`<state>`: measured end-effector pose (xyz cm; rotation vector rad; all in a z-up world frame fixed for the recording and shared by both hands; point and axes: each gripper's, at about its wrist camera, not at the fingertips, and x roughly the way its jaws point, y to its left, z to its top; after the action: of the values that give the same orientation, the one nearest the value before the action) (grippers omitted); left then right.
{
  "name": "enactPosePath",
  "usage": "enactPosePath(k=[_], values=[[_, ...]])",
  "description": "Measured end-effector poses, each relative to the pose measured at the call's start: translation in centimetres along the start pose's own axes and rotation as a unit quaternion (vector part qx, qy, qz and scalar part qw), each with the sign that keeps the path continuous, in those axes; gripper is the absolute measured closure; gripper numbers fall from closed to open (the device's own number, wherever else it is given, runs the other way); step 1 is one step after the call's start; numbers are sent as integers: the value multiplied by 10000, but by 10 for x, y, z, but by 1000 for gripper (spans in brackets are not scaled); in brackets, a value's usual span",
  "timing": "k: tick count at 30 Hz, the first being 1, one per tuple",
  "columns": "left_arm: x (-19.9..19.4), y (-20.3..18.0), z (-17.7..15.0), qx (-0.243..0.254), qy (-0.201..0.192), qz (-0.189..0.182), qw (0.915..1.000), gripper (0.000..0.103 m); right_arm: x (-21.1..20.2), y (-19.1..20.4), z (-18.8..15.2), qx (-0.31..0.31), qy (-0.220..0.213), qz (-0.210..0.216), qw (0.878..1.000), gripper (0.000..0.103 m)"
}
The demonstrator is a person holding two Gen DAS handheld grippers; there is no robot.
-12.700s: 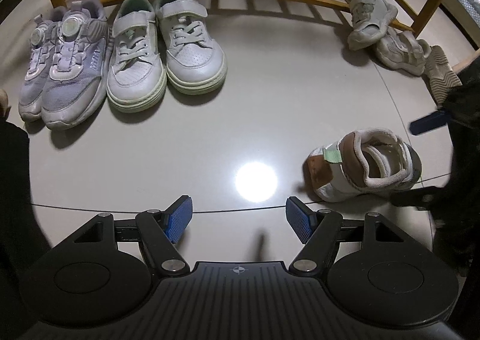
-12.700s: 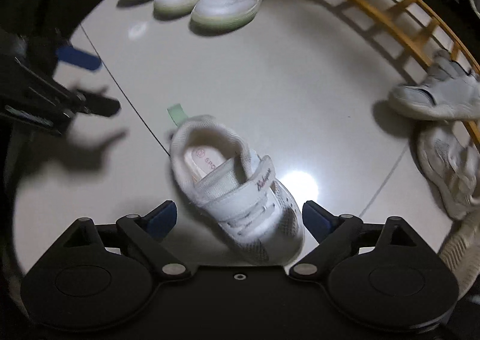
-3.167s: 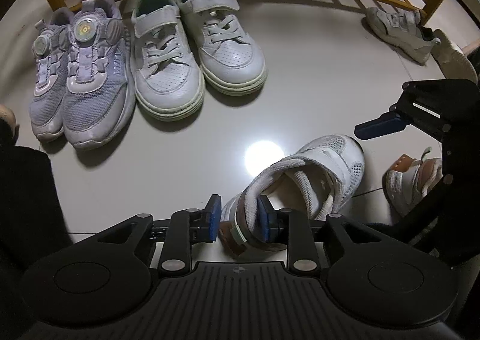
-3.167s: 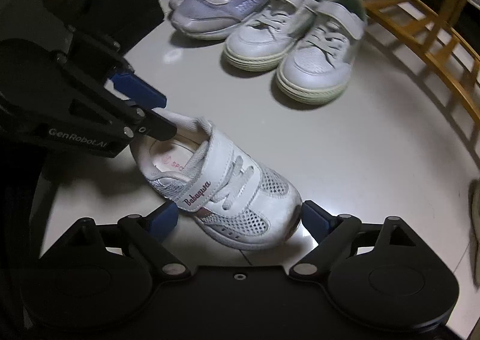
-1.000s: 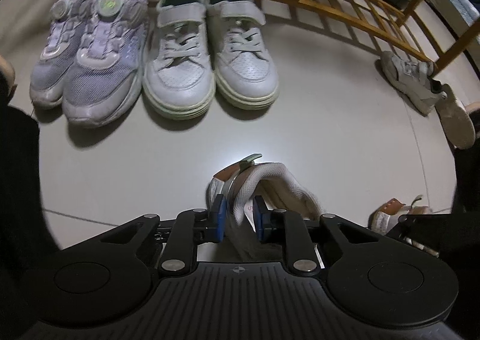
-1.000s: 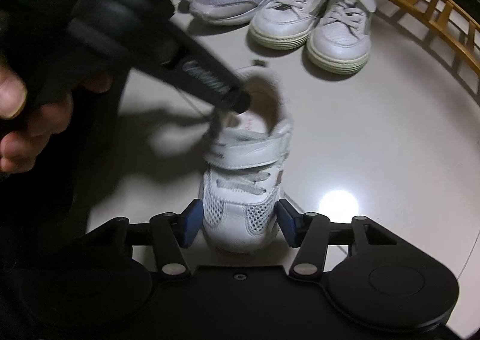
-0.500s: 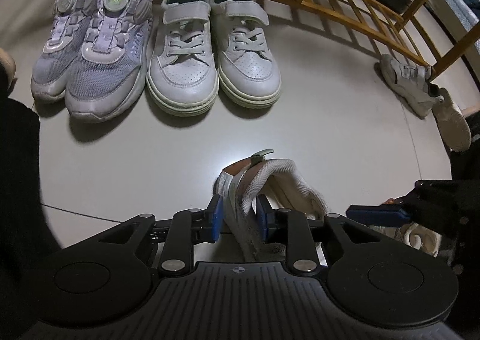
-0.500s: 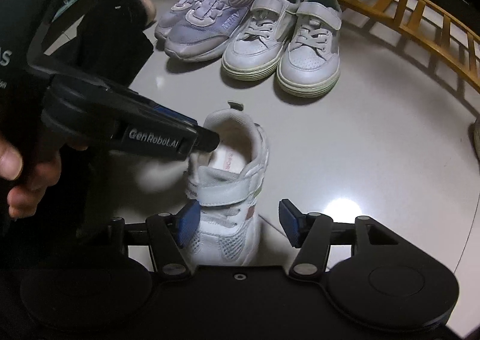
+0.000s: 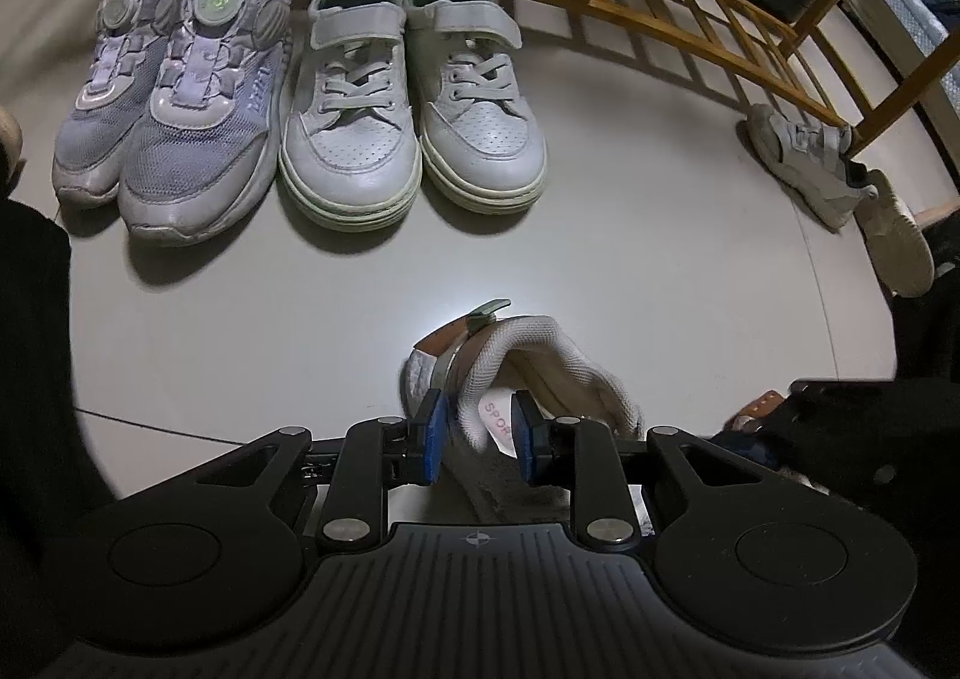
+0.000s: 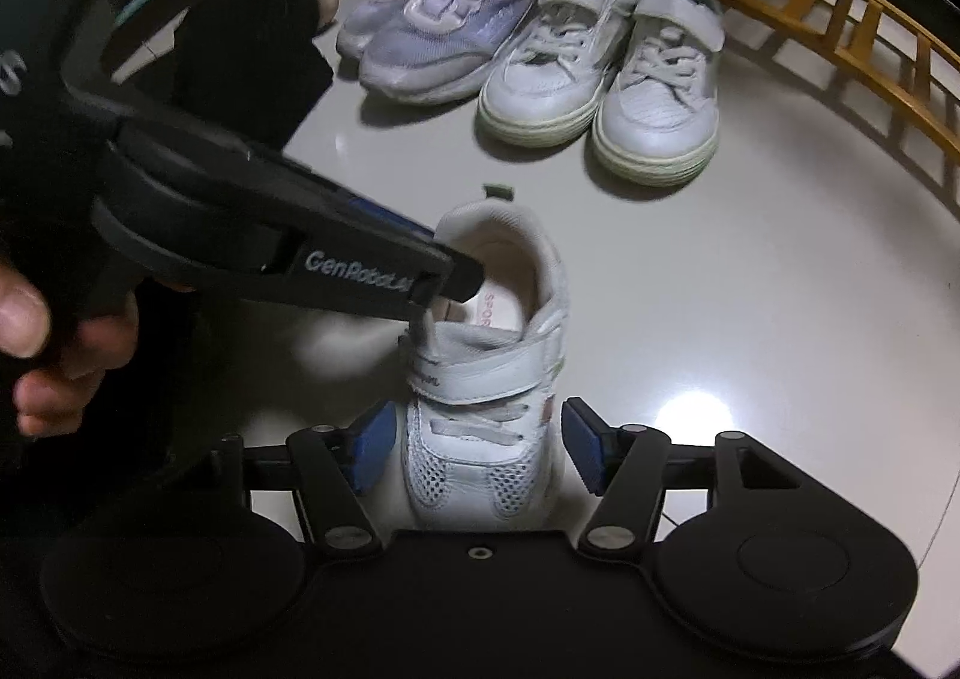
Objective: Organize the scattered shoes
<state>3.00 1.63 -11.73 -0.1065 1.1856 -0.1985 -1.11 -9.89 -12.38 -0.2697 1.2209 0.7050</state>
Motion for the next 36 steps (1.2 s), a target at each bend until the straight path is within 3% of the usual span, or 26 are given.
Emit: enactPosePath(k=[3, 8, 16, 26, 36], values=[[0, -1, 0, 45, -41, -23, 10000, 81, 3, 8, -3, -192, 57, -155, 9997, 42], [-1, -1, 2, -30, -77, -95, 9999, 80, -1, 1, -2, 47, 12, -89, 9999, 42], [-14, 5, 9, -81, -166, 45, 9998, 77, 12, 12, 4, 46, -67, -363, 9993, 33], [-37, 7, 22, 211, -453, 438, 9978, 66, 21, 10, 3, 365, -8, -461, 9983, 37], [-32, 8, 13, 157, -446, 447, 9979, 60, 19, -6, 2, 689, -125, -478, 9964, 42]])
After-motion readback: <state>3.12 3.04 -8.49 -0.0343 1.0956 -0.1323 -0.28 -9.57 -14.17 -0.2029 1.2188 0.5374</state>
